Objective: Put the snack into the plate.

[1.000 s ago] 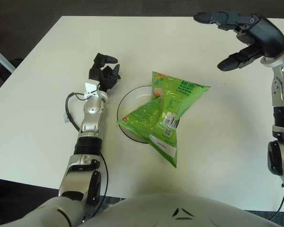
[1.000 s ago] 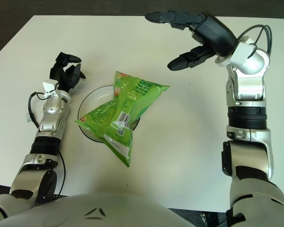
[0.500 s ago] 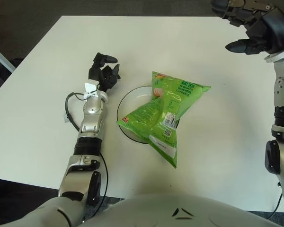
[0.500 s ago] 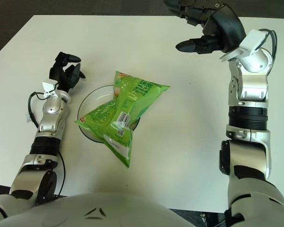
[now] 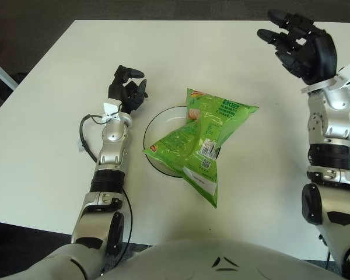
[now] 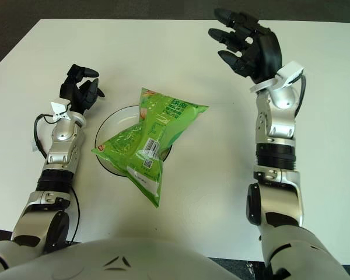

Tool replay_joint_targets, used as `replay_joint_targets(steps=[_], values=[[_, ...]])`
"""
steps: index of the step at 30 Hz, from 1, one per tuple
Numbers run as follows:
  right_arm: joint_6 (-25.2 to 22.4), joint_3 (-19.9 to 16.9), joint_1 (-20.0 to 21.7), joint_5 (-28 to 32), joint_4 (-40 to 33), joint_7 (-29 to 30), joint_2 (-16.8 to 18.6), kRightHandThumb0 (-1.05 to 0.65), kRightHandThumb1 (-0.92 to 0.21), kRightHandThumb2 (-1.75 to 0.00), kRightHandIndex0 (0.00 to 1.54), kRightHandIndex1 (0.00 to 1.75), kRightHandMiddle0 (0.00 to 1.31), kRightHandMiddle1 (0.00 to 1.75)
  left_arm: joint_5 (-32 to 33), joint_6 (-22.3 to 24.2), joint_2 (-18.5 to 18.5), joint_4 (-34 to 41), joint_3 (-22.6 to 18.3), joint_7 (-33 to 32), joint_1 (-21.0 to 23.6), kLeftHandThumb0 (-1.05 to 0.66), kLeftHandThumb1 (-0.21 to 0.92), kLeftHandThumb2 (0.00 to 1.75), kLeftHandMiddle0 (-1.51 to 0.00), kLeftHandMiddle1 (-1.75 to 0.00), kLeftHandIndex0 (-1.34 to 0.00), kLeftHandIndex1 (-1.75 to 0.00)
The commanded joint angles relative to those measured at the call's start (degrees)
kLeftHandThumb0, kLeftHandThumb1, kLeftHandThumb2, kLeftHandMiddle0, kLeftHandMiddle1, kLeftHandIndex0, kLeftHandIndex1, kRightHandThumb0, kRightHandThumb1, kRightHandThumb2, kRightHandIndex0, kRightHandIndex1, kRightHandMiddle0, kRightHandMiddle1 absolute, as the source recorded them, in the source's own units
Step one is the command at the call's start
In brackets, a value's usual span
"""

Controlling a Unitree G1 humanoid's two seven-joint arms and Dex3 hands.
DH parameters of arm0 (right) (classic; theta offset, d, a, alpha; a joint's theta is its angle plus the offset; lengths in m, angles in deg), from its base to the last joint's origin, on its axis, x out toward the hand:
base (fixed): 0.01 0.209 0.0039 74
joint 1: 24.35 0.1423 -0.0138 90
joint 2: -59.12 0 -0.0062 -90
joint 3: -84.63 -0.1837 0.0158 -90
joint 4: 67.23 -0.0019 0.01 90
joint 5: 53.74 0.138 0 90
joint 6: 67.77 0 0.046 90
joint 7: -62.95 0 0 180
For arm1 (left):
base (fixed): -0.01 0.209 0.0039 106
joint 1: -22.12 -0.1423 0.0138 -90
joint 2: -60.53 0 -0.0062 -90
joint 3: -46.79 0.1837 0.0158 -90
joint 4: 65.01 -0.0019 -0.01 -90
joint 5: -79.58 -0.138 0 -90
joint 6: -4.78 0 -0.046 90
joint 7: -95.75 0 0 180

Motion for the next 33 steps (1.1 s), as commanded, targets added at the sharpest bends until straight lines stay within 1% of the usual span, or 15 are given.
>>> replay_joint_targets(steps=[1, 7, 8, 9, 10, 11, 12, 13, 14, 15, 16, 18, 26, 29, 33], values=[[3.3, -0.77, -3.02, -1.11, -0.08, 2.91, 2.06, -0.4, -0.92, -0.39, 0.9, 0.06, 0.72, 0.1, 0.38, -0.23, -2.47, -2.84, 0.3, -0.15, -6.13, -0.36, 0.92, 0.33, -0.76, -1.75, -0.4, -1.55], [7.29, -1.79, -6.9, -1.44, 1.88, 6.01, 5.02, -0.39, -0.92, -0.43, 0.96, 0.08, 0.74, 0.12, 0.56, -0.75, -2.62, -3.35, 0.07, -0.12, -5.86, -0.36, 0.92, 0.33, -0.76, -1.75, -0.4, -1.54], [7.77, -1.8, -7.31, -1.42, 2.14, 6.26, 5.37, -0.38, -0.92, -0.42, 0.99, 0.1, 0.59, 0.65, 0.6, -0.76, -2.61, -3.38, 0.02, -0.1, -5.81, -0.36, 0.92, 0.33, -0.76, -1.75, -0.4, -1.54], [8.67, -1.76, -8.14, -1.45, 2.5, 6.47, 5.93, -0.37, -0.92, -0.42, 1.01, 0.11, 0.49, 1.0, 0.63, -0.77, -2.62, -3.39, -0.01, -0.08, -5.79, -0.36, 0.92, 0.33, -0.76, -1.75, -0.4, -1.54], [9.74, -1.63, -9.2, -1.57, 2.84, 6.59, 6.52, -0.36, -0.92, -0.42, 1.03, 0.12, 0.45, 1.13, 0.66, -0.76, -2.62, -3.41, -0.04, -0.07, -5.75, -0.36, 0.92, 0.33, -0.76, -1.75, -0.4, -1.54], [10.47, -1.53, -9.85, -1.68, 3.07, 6.64, 6.86, -0.36, -0.92, -0.42, 1.05, 0.13, 0.4, 1.31, 0.67, -0.74, -2.61, -3.41, -0.06, -0.06, -5.72, -0.36, 0.92, 0.33, -0.77, -1.75, -0.4, -1.54], [11.31, -1.48, -10.42, -1.72, 3.51, 6.61, 7.14, -0.36, -0.92, -0.42, 1.07, 0.15, 0.37, 1.42, 0.68, -0.71, -2.6, -3.41, -0.09, -0.06, -5.69, -0.36, 0.92, 0.33, -0.77, -1.75, -0.4, -1.54], [11.81, -1.48, -10.68, -1.75, 3.81, 6.57, 7.27, -0.36, -0.92, -0.42, 1.08, 0.15, 0.35, 1.46, 0.68, -0.7, -2.59, -3.42, -0.11, -0.05, -5.66, -0.36, 0.92, 0.33, -0.77, -1.75, -0.4, -1.54], [12.1, -1.48, -10.76, -1.76, 4.02, 6.57, 7.31, -0.35, -0.92, -0.42, 1.05, 0.23, 0.33, 1.52, 0.68, -0.7, -2.58, -3.43, -0.12, -0.05, -5.65, -0.36, 0.92, 0.33, -0.77, -1.75, -0.4, -1.54], [12.26, -1.5, -10.99, -1.67, 4.04, 6.58, 7.38, -0.35, -0.92, -0.42, 1.02, 0.28, 0.33, 1.55, 0.69, -0.69, -2.56, -3.48, -0.15, -0.04, -5.59, -0.36, 0.92, 0.33, -0.77, -1.75, -0.4, -1.54], [12.35, -1.5, -11.13, -1.6, 4.04, 6.6, 7.42, -0.35, -0.92, -0.42, 0.97, 0.39, 0.32, 1.58, 0.7, -0.69, -2.55, -3.52, -0.16, -0.03, -5.56, -0.36, 0.92, 0.33, -0.77, -1.75, -0.4, -1.54], [12.15, -1.75, -11.87, -0.92, 3.94, 6.73, 7.77, -0.35, -0.92, -0.42, 0.92, 0.51, 0.3, 1.61, 0.72, -0.73, -2.55, -3.58, -0.22, 0.0, -5.47, -0.36, 0.92, 0.33, -0.77, -1.75, -0.41, -1.54], [11.23, -3.38, -13.09, 1.87, 7.38, 6.61, 8.81, -0.35, -0.92, -0.43, 0.85, 0.68, 0.29, 1.64, 0.91, -1.09, -2.41, -3.91, -0.38, 0.28, -5.35, -0.36, 0.92, 0.33, -0.78, -1.75, -0.41, -1.54], [11.47, -4.26, -13.11, 2.5, 10.56, 6.13, 8.51, -0.35, -0.92, -0.43, 0.81, 0.78, 0.29, 1.64, 0.88, -1.09, -2.36, -3.86, -0.39, 0.33, -5.43, -0.36, 0.92, 0.33, -0.78, -1.75, -0.41, -1.54], [12.13, -4.76, -12.73, 2.64, 15.27, 5.32, 8.57, -0.35, -0.92, -0.42, 0.8, 0.83, 0.3, 1.63, 0.73, -0.85, -2.24, -3.61, -0.42, 0.34, -5.55, -0.36, 0.92, 0.33, -0.79, -1.75, -0.41, -1.54]])
